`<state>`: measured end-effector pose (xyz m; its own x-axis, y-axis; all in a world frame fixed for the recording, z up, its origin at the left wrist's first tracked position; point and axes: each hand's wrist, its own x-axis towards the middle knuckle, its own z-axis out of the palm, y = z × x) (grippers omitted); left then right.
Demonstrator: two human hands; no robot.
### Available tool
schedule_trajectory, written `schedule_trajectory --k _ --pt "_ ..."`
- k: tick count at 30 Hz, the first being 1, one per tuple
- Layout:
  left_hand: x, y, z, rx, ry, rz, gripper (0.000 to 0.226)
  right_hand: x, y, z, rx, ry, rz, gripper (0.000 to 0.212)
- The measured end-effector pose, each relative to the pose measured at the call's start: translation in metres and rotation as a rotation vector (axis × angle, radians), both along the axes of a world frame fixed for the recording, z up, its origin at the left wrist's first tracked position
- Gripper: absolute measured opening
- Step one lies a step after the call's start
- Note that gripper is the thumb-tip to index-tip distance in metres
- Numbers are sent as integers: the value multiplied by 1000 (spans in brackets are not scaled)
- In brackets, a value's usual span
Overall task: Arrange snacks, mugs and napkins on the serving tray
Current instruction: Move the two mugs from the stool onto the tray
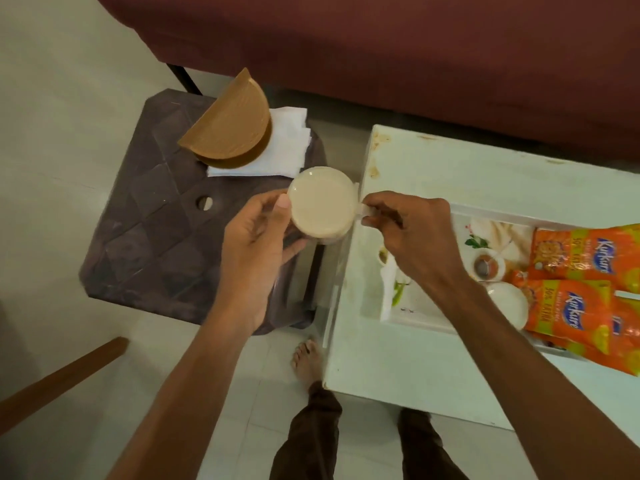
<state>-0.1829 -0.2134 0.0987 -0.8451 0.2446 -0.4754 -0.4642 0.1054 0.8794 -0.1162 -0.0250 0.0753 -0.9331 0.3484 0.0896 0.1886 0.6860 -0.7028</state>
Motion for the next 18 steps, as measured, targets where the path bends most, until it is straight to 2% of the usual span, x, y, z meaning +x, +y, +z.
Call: schedule_trajectory --k 4,9,12,18 --pt "30 54 1 -75 73 -75 20 35 64 15 44 -48 67 18" --pt "70 124 -11 -83 33 -195 40 70 139 24 139 -135 134 18" --pt "95 164 -22 -109 24 -196 39 88 173 17 147 -233 109 18" --pt "119 212 -43 -222 74 -274 36 112 212 -13 142 -299 67 20"
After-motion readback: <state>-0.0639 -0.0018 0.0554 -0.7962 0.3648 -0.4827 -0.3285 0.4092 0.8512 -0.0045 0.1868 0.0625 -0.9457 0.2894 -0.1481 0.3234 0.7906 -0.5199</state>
